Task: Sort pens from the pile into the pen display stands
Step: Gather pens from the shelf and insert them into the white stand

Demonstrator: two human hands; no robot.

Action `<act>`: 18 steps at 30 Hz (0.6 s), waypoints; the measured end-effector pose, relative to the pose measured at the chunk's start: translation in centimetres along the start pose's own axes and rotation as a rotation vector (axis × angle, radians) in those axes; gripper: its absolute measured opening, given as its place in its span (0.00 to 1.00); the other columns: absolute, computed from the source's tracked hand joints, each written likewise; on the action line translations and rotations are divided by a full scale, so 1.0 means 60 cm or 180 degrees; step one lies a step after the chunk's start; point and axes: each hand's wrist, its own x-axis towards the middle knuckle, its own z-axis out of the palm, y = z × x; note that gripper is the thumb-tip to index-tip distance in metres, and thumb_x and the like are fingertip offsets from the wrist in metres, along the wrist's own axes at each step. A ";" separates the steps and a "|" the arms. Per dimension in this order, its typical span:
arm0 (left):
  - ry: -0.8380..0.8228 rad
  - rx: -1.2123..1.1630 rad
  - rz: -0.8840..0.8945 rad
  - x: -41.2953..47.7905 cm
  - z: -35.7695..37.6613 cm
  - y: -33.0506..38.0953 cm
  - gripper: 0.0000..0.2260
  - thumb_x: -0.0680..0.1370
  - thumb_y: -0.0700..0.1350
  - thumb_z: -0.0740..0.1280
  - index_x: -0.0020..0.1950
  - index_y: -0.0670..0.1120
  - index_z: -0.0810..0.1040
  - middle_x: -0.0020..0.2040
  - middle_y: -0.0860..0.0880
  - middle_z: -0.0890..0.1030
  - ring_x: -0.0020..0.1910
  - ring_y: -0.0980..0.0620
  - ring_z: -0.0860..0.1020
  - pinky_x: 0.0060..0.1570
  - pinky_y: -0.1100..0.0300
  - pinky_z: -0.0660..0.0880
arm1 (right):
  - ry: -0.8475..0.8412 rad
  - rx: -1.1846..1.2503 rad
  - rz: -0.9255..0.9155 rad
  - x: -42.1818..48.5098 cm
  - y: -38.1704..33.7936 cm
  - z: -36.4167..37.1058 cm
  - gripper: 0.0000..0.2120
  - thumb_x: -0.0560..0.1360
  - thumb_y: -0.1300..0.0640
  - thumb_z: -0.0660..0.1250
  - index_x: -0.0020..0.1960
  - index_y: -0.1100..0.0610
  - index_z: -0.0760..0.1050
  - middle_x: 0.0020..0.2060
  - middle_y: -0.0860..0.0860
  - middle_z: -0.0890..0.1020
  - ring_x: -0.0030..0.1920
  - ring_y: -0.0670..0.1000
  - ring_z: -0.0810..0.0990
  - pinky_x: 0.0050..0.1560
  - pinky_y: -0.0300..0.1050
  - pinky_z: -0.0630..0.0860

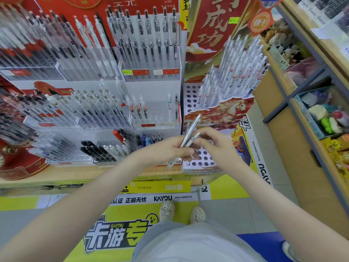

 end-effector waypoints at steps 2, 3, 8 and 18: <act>0.0185 -0.0098 0.0014 -0.004 -0.005 -0.005 0.07 0.82 0.38 0.59 0.58 0.44 0.74 0.51 0.49 0.82 0.49 0.55 0.81 0.53 0.61 0.77 | 0.0357 0.0526 -0.0037 -0.005 -0.002 -0.021 0.07 0.78 0.66 0.61 0.47 0.56 0.73 0.40 0.49 0.78 0.42 0.45 0.79 0.47 0.37 0.76; 0.0328 -0.0136 0.0005 -0.006 -0.009 -0.008 0.07 0.82 0.39 0.59 0.56 0.44 0.75 0.51 0.49 0.82 0.50 0.55 0.81 0.54 0.61 0.77 | 0.0548 0.0641 -0.0056 -0.006 0.000 -0.034 0.06 0.79 0.66 0.60 0.49 0.57 0.72 0.40 0.47 0.78 0.41 0.48 0.79 0.46 0.41 0.77; 0.0979 -0.0086 -0.0063 -0.008 -0.020 -0.028 0.07 0.82 0.37 0.58 0.49 0.44 0.75 0.45 0.48 0.80 0.41 0.59 0.81 0.48 0.60 0.79 | 0.0576 0.0341 -0.0081 -0.020 0.028 -0.056 0.06 0.80 0.64 0.57 0.47 0.55 0.70 0.36 0.44 0.78 0.38 0.59 0.78 0.41 0.60 0.73; 0.1209 -0.0095 -0.0124 -0.004 -0.026 -0.039 0.08 0.82 0.37 0.59 0.45 0.45 0.73 0.38 0.48 0.79 0.35 0.57 0.79 0.41 0.63 0.78 | 0.0789 0.0391 0.0211 -0.017 0.077 -0.077 0.05 0.76 0.65 0.56 0.44 0.59 0.68 0.33 0.49 0.74 0.36 0.56 0.75 0.40 0.54 0.73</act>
